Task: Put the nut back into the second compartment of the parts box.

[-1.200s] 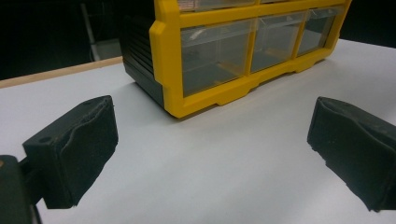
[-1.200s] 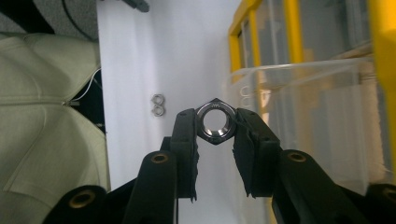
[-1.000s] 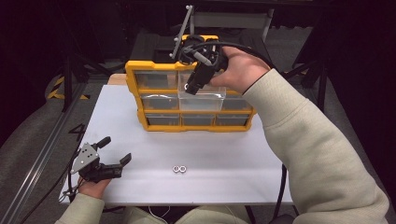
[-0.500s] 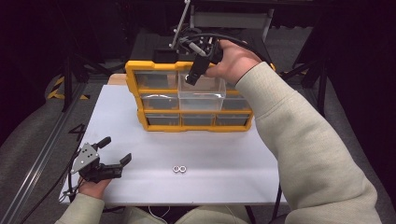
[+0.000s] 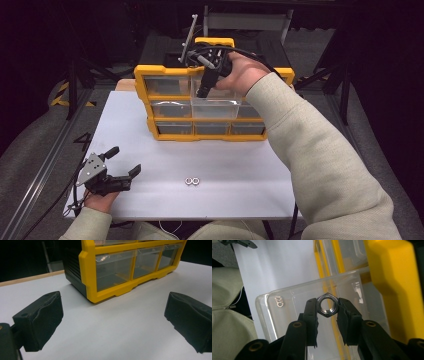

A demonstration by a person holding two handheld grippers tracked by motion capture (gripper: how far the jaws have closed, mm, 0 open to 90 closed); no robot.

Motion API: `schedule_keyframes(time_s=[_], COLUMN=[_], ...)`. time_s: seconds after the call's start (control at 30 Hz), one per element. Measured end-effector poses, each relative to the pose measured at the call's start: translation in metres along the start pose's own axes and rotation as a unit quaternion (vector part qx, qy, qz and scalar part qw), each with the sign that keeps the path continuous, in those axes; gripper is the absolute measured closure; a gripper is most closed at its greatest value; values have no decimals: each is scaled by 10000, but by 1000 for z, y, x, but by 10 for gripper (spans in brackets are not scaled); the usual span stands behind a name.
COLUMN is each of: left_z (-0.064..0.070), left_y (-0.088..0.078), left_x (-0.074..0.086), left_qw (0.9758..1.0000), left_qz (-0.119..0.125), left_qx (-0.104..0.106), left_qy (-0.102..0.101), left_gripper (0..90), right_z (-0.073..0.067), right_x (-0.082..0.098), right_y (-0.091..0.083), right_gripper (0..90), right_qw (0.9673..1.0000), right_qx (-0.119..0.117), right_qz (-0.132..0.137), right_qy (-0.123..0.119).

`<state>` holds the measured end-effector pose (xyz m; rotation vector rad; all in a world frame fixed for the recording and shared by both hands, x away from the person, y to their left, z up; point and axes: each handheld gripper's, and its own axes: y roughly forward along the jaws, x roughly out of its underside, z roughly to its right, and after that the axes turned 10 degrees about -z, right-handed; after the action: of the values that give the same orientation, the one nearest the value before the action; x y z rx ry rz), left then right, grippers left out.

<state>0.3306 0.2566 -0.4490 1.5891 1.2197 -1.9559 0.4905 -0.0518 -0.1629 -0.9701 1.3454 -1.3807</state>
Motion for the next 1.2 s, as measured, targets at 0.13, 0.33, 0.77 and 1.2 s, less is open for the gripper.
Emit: schedule_keyframes(time_s=[0.13,0.33,0.77,1.2], left_z=[0,0,-1,0], left_y=[0,0,1,6], left_x=[0,0,0,-3], left_qw=[10000,10000,10000,10000], left_qz=[-8,10,-10,-10], left_qx=[2,7,51,80], left_qy=[7,3,-48,-34], left_gripper=[27,28,28,28], right_z=[2,4,-3,-29], right_x=[-2,-5,10,77], right_y=[6,11,-9,-50], right_gripper=[696,694,632,399], right_qw=[9999,9998,9996,9935], right_qx=[-104,-176,158,644], right_qz=[-18,-64,233,893], right_qy=[6,-13,-32,306])
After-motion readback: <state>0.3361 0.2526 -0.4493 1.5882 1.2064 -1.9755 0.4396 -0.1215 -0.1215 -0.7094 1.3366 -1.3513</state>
